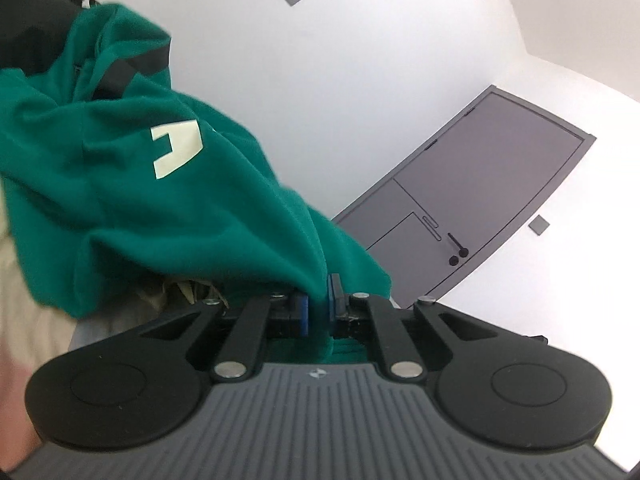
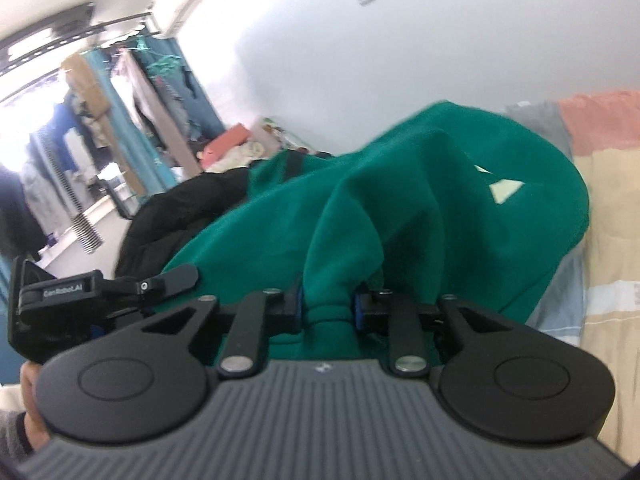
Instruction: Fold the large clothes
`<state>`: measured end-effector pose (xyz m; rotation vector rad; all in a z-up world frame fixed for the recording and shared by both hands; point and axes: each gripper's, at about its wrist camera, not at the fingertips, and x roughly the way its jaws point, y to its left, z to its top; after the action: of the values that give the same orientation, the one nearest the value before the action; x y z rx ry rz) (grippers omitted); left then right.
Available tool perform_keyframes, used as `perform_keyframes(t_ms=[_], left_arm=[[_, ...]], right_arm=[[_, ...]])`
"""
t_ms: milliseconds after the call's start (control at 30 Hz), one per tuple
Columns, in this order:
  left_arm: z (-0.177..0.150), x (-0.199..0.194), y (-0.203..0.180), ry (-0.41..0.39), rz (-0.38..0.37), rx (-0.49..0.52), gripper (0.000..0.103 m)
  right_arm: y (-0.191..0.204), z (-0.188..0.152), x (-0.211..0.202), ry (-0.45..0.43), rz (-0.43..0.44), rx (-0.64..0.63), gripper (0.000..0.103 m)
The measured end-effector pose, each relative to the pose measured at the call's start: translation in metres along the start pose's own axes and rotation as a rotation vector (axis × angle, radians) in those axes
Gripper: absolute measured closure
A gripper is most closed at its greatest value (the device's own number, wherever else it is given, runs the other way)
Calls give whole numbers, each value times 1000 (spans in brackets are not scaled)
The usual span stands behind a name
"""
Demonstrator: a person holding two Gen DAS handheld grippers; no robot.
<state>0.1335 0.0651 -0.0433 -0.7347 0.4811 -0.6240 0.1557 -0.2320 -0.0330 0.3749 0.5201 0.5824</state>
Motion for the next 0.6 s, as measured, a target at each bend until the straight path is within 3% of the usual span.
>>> perform_keyframes(t_ms=[167, 300, 500, 533, 567, 600], left_arm=[[-14, -59, -35, -25, -14, -2, 94], [-36, -98, -62, -8, 23, 32, 93], [-58, -88, -57, 41, 126, 23, 90], [-58, -85, -55, 44, 128, 14, 87], [-55, -85, -52, 47, 121, -2, 74], [-52, -82, -48, 48, 111, -37, 49]], right_arm=[[34, -4, -50, -22, 61, -55, 79], [52, -14, -86, -21, 52, -61, 79], [42, -34, -88, 59, 0, 43, 76], [39, -34, -85, 72, -13, 65, 75], [39, -34, -83, 78, -13, 87, 74], [37, -31, -80, 83, -7, 112, 68]])
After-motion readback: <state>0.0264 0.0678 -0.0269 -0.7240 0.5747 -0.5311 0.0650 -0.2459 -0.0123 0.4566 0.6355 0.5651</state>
